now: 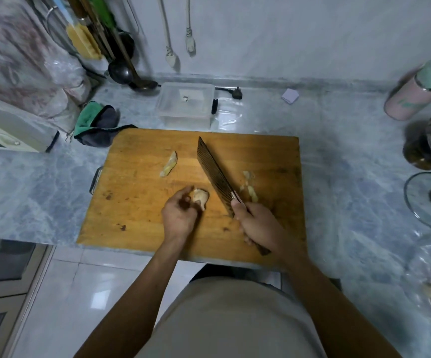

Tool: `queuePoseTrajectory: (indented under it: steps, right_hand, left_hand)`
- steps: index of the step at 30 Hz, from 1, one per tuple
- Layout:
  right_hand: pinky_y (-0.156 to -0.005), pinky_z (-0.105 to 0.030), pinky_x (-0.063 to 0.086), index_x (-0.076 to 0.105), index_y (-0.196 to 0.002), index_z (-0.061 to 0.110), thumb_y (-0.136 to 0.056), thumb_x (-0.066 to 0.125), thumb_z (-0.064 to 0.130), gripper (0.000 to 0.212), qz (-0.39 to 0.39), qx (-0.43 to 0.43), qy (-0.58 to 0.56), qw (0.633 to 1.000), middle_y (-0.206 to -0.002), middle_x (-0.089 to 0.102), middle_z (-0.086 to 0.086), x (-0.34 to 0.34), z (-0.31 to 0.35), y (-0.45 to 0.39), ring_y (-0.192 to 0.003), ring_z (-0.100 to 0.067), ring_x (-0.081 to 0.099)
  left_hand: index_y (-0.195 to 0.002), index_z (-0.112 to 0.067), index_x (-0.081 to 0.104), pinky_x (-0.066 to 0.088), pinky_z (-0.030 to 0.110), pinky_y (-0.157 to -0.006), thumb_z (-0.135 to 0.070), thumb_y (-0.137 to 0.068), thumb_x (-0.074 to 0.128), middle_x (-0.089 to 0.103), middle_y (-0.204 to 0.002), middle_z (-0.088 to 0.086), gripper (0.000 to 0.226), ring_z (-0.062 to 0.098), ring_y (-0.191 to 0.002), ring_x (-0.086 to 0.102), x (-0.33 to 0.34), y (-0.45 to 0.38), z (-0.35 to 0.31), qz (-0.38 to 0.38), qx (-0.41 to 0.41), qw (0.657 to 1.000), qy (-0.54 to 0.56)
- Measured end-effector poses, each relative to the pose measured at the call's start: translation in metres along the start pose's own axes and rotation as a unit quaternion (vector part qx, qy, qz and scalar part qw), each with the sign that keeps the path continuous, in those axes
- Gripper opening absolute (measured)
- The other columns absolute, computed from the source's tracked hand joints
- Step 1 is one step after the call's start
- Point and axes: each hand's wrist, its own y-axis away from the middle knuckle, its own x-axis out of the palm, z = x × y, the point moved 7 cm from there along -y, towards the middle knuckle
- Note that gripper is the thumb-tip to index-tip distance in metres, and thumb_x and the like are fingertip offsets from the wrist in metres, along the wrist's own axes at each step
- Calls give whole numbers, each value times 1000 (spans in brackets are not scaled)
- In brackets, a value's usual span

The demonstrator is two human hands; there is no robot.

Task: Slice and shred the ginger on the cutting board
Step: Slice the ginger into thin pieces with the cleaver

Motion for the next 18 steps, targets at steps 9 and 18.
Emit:
queuePoseTrajectory:
  steps: [9,18]
  right_hand:
    - [-52,-34,47,59,-85,14,-103,31,62,59,2,15,-23,1000,-65,54,-4,2,-2,5,-51,-19,52]
    - [-55,-30,42,56,-77,16,-106,26,56,58,31,-39,43,998,-60,51,0,1,6,20,-46,-10,48]
  left_hand:
    - [-115,-11,64,37,17,-72,-24,-87,75,63,-87,-1,32,16,-85,58,0,8,5,-32,-11,997,-74]
    - [-127,-4,64,38,14,-95,2,-91,54,60,-127,12,37,24,-108,60,19,27,-10,-56,166,971,-160]
